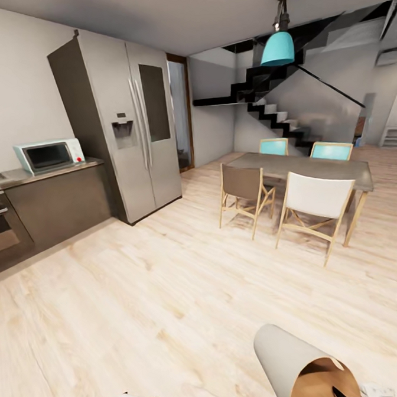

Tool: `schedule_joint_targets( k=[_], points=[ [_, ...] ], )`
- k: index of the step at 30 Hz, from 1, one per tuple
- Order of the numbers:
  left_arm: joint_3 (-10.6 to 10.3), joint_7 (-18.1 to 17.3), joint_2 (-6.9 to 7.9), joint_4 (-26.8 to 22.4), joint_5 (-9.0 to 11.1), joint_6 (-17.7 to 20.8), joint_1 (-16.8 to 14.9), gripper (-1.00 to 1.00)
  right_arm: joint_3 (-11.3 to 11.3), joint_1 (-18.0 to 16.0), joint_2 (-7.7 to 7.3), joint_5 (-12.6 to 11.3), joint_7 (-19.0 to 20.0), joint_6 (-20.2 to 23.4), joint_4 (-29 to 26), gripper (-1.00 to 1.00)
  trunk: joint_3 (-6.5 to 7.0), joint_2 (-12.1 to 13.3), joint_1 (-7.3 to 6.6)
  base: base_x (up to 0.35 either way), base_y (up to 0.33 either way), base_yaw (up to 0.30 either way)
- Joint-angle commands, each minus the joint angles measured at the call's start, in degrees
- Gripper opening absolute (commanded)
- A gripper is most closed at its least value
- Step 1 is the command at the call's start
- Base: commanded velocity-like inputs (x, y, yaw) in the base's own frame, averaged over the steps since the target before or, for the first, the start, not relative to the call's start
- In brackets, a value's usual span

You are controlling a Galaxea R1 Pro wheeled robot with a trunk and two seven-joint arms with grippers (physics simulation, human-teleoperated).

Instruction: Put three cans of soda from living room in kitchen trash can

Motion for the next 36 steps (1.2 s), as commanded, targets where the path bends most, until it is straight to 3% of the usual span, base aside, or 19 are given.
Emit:
schedule_joint_targets(
  k=[1, 12, 36],
  points=[
    [0.0, 0.0, 0.00, 0.0, 0.0, 0.0, 0.0, 1.00, -0.6, 0.0, 0.00, -0.2, 0.2, -0.1, -0.1, -1.00, 0.01, 0.0, 0.00, 0.000, 0.000, -0.242],
    [-0.1, -0.3, 0.07, -0.1, 0.0, -1.0, 0.0, 1.00, -0.5, 0.0, 0.00, -0.2, 0.2, -0.1, -0.1, -1.00, 0.00, 0.0, 0.00, 0.092, -0.048, -0.244],
    [-0.1, -0.4, 0.09, -0.4, 0.0, -1.7, 0.0, 1.00, -0.6, 0.0, 0.00, -0.2, 0.2, -0.2, -0.1, -1.00, 0.18, 0.0, 0.00, 0.231, -0.201, -0.245]
  ],
)
